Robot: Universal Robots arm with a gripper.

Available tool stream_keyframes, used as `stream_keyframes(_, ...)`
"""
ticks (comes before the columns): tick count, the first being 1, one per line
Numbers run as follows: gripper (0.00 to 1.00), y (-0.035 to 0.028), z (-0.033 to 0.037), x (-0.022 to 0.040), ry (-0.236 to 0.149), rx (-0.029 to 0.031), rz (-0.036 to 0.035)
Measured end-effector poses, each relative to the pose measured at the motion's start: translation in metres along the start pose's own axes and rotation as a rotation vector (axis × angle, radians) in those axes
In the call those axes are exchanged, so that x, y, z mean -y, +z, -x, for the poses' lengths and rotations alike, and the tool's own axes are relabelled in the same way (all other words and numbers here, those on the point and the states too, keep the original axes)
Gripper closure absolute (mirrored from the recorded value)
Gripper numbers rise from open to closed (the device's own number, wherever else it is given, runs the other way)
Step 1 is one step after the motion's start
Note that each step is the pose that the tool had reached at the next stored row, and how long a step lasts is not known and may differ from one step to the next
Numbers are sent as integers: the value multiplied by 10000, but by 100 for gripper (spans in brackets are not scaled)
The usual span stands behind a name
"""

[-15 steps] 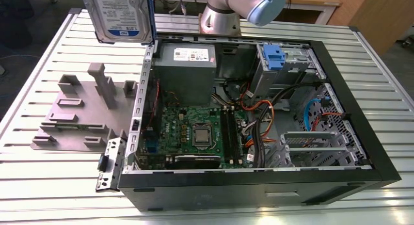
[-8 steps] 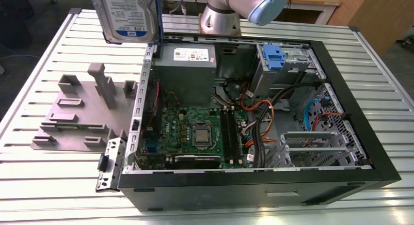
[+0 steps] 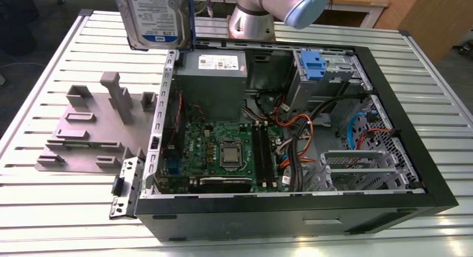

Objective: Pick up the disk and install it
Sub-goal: 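Pick up the disk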

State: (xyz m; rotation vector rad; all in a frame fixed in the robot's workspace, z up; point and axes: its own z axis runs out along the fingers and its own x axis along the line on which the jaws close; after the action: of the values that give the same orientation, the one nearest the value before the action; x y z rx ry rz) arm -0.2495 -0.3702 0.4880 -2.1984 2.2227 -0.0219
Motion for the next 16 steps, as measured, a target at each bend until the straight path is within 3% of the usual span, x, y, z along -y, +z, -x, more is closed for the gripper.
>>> stream_keyframes(8, 64, 9, 0, 142, 0, 1, -7)
stream_keyframes(12, 64, 20, -35, 166, 0, -1, -6)
stream_keyframes(16, 64, 35, -112, 174, 2, 1, -9)
